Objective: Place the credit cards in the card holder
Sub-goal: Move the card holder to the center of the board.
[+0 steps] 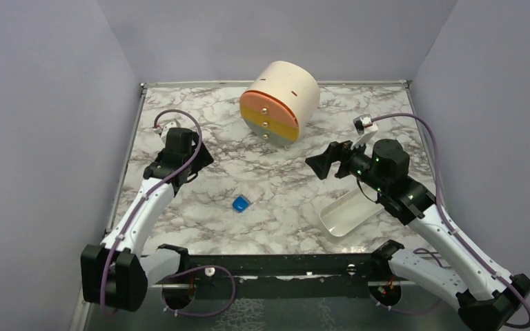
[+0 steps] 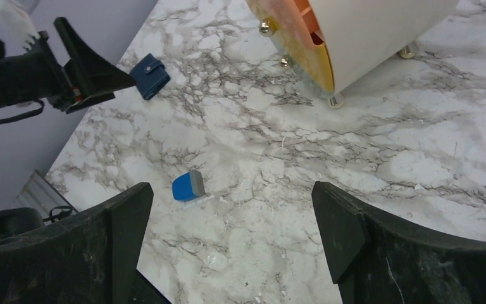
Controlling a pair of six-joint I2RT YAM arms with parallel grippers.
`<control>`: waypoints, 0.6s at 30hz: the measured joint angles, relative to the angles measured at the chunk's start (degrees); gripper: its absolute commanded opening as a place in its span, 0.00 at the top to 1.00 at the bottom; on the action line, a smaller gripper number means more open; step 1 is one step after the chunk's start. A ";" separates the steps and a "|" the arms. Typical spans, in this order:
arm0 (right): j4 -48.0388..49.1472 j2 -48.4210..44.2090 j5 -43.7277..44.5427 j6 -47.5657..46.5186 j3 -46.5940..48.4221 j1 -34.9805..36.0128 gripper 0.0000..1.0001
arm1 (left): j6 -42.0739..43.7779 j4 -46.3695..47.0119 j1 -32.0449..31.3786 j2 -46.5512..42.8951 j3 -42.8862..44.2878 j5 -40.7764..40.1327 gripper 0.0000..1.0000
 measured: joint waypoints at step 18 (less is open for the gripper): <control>2.03 -1.40 -4.02 -4.52 -1.57 0.00 0.05 | -12.63 2.67 15.85 23.87 9.92 -11.69 0.45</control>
